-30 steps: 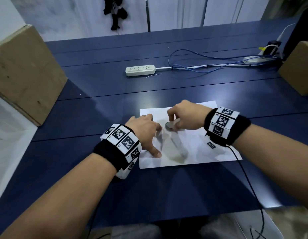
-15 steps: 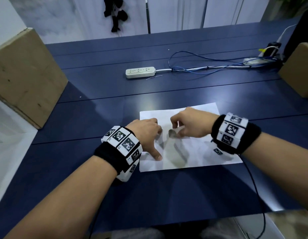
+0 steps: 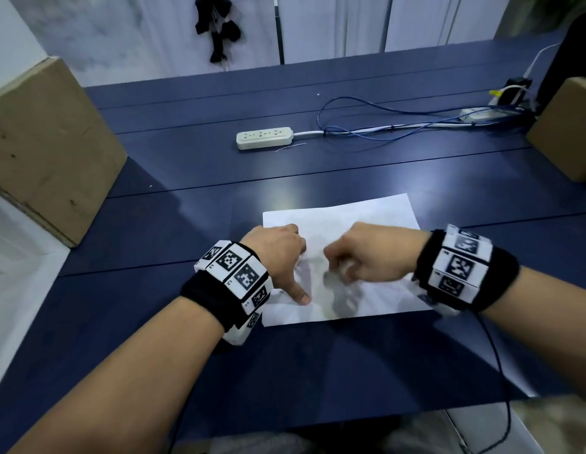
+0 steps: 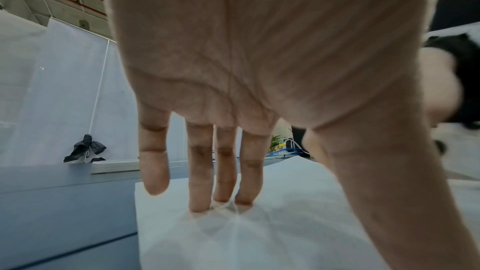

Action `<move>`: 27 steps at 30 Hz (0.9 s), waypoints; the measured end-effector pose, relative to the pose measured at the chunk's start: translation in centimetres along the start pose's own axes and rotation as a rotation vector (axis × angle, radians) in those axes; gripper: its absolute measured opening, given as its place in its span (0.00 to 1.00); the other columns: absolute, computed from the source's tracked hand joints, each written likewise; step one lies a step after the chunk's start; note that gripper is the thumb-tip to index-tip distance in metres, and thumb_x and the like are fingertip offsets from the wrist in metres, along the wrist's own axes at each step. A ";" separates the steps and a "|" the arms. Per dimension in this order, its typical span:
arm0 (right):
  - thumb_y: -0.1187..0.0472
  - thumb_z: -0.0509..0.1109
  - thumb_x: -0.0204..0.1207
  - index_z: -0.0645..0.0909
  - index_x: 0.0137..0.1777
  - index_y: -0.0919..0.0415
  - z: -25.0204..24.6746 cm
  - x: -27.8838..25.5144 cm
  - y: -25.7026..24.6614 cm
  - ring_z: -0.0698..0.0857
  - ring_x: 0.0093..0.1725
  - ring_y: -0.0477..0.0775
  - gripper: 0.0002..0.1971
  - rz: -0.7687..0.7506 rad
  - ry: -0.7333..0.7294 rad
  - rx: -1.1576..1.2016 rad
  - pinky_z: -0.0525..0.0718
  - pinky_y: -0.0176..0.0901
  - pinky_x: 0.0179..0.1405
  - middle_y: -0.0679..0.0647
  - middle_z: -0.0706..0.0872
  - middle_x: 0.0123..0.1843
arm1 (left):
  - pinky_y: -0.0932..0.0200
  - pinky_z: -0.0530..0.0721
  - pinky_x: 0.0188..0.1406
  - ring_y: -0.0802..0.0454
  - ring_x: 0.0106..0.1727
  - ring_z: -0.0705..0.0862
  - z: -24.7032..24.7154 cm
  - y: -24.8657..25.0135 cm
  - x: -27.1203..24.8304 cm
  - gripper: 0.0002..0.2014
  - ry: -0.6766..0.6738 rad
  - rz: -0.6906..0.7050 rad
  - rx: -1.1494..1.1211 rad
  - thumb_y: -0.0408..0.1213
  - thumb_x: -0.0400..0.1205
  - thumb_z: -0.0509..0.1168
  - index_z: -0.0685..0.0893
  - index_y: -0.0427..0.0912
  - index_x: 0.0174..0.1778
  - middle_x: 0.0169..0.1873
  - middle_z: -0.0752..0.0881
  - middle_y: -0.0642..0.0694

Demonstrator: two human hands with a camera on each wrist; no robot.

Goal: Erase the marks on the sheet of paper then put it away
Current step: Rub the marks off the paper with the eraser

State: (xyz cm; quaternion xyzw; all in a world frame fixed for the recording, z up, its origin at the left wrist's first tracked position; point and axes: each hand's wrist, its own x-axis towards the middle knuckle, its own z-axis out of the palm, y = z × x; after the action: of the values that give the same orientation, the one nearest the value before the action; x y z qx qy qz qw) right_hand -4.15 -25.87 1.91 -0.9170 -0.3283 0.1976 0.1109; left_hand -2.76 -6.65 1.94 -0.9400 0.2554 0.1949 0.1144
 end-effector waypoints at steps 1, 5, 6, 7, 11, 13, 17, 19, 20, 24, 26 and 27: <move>0.58 0.74 0.69 0.82 0.44 0.48 0.4 -0.5 -0.5 0.81 0.39 0.48 0.06 -0.022 -0.092 0.045 0.82 0.43 0.42 0.44 0.85 0.36 | 0.53 0.80 0.48 0.52 0.49 0.81 0.0 0.0 0.0 0.41 0.002 0.001 0.008 0.73 0.59 0.74 0.82 0.49 0.60 0.55 0.77 0.54; 0.55 0.76 0.69 0.84 0.47 0.47 0.3 0.3 -0.5 0.81 0.40 0.47 0.08 0.013 -0.113 0.013 0.79 0.41 0.41 0.42 0.83 0.34 | 0.52 0.81 0.49 0.52 0.49 0.81 -0.1 0.2 0.0 0.40 -0.009 0.002 0.017 0.73 0.59 0.74 0.81 0.49 0.60 0.55 0.77 0.54; 0.54 0.75 0.70 0.84 0.48 0.47 -0.2 1.1 -0.1 0.81 0.41 0.49 0.07 0.051 -0.042 -0.014 0.78 0.41 0.41 0.42 0.81 0.34 | 0.52 0.81 0.51 0.51 0.51 0.81 -0.2 0.2 0.0 0.40 -0.010 0.002 0.011 0.73 0.59 0.74 0.81 0.50 0.61 0.56 0.77 0.54; 0.53 0.74 0.71 0.83 0.49 0.48 -0.7 1.7 0.3 0.82 0.44 0.52 0.07 0.094 0.032 -0.035 0.78 0.42 0.42 0.44 0.81 0.37 | 0.51 0.81 0.52 0.51 0.51 0.81 -0.2 0.2 -0.1 0.40 -0.012 0.001 0.002 0.72 0.60 0.74 0.81 0.51 0.62 0.56 0.77 0.54; 0.51 0.73 0.73 0.82 0.48 0.50 -0.9 1.8 0.8 0.81 0.44 0.54 0.07 0.125 0.099 -0.018 0.79 0.44 0.43 0.44 0.80 0.36 | 0.53 0.77 0.49 0.51 0.56 0.81 0.0 0.1 -0.2 0.41 -0.007 0.008 -0.023 0.70 0.61 0.75 0.77 0.54 0.66 0.59 0.77 0.54; 0.56 0.75 0.70 0.83 0.46 0.49 0.0 0.6 -0.4 0.81 0.41 0.49 0.06 0.035 -0.058 0.034 0.81 0.42 0.43 0.42 0.82 0.35 | 0.52 0.77 0.47 0.51 0.57 0.81 0.1 0.2 -0.1 0.42 -0.009 0.014 -0.029 0.70 0.61 0.76 0.76 0.55 0.68 0.60 0.77 0.54; 0.55 0.77 0.69 0.84 0.47 0.49 0.3 0.5 -1.0 0.79 0.38 0.45 0.08 0.020 -0.118 0.053 0.77 0.39 0.37 0.40 0.79 0.31 | 0.50 0.77 0.47 0.51 0.57 0.81 0.0 0.3 0.0 0.42 -0.012 0.012 -0.020 0.70 0.60 0.76 0.76 0.56 0.67 0.58 0.76 0.55; 0.53 0.77 0.70 0.82 0.47 0.47 -0.7 1.8 0.1 0.77 0.39 0.48 0.08 0.092 0.010 0.018 0.73 0.40 0.38 0.40 0.77 0.33 | 0.49 0.76 0.49 0.51 0.57 0.81 -0.1 0.3 0.0 0.41 -0.010 0.007 -0.026 0.70 0.60 0.76 0.77 0.57 0.67 0.57 0.76 0.55; 0.52 0.76 0.71 0.81 0.47 0.47 -1.2 2.2 0.7 0.77 0.40 0.49 0.07 0.137 0.077 0.014 0.72 0.40 0.39 0.41 0.77 0.34 | 0.49 0.75 0.49 0.51 0.58 0.80 -0.1 0.2 0.0 0.41 -0.012 0.004 -0.030 0.70 0.60 0.76 0.77 0.58 0.68 0.57 0.76 0.55; 0.53 0.76 0.70 0.82 0.46 0.49 -1.2 1.7 1.5 0.78 0.37 0.47 0.08 0.138 0.118 0.026 0.74 0.40 0.39 0.41 0.78 0.33 | 0.51 0.73 0.47 0.51 0.56 0.80 0.1 0.1 -0.1 0.43 -0.012 -0.002 -0.034 0.73 0.60 0.74 0.76 0.58 0.69 0.57 0.76 0.56; 0.55 0.77 0.68 0.80 0.41 0.46 -0.3 0.3 0.5 0.78 0.34 0.40 0.08 0.047 -0.023 0.068 0.75 0.36 0.37 0.42 0.81 0.32 | 0.51 0.72 0.46 0.52 0.55 0.80 0.2 0.2 0.0 0.44 -0.002 -0.008 -0.034 0.74 0.59 0.73 0.76 0.58 0.68 0.57 0.76 0.55; 0.56 0.78 0.67 0.79 0.39 0.44 0.1 -0.2 -0.1 0.79 0.34 0.39 0.09 0.010 -0.105 0.091 0.76 0.34 0.36 0.43 0.83 0.32 | 0.51 0.72 0.46 0.51 0.56 0.81 0.3 0.2 0.1 0.44 -0.003 -0.011 -0.032 0.75 0.58 0.73 0.76 0.57 0.68 0.57 0.76 0.55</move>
State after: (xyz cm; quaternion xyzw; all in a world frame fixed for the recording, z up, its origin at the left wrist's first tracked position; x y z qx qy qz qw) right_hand -4.39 -25.94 1.89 -0.9009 -0.3199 0.2608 0.1342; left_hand -2.92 -6.80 1.64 -0.9428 0.2470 0.1997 0.1007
